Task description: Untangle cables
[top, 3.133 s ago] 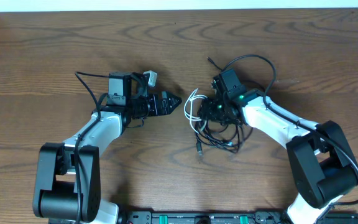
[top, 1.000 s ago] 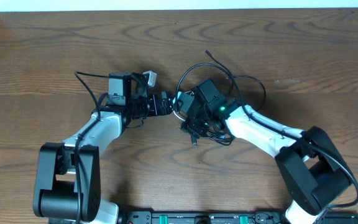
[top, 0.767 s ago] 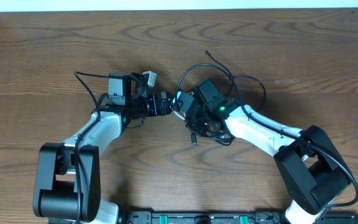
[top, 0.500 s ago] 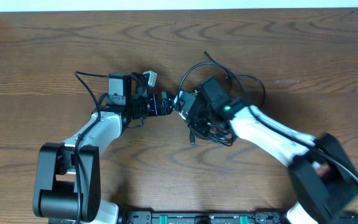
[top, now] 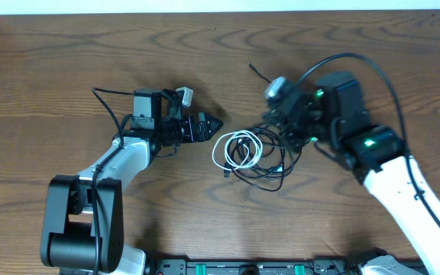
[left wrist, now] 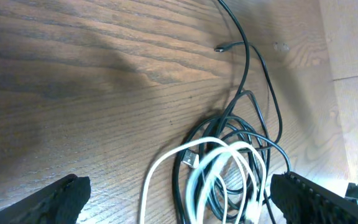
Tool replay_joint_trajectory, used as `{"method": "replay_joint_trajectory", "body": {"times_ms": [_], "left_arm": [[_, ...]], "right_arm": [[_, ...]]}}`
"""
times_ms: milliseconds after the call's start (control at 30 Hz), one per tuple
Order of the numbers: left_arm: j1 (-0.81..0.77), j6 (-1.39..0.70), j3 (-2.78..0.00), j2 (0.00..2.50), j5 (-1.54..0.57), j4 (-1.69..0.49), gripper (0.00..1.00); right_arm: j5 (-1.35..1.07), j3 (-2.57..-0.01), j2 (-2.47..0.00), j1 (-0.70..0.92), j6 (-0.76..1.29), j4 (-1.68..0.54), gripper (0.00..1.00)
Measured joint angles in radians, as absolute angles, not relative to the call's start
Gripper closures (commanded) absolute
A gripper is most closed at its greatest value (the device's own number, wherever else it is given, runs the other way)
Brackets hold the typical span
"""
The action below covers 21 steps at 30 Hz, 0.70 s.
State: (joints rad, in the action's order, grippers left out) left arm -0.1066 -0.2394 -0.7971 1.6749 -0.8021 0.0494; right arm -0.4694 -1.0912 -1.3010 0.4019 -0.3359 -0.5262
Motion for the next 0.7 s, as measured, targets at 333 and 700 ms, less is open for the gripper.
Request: {"method": "replay_joint_trajectory", "body": {"times_ms": [333,700], "left_arm": [[-0.107,-0.242,-0.797,1.675,-0.802,0.049,0.01],[-0.107,-0.242,-0.797,1.675,-0.803,0.064,0.01]], "right_arm": [[-0.389,-1.091,-1.347,0.256,-0.142,-0.561,0.86],[-0.397,-1.091,-1.396,0.264,0.019,-0.594,0.96]]}}
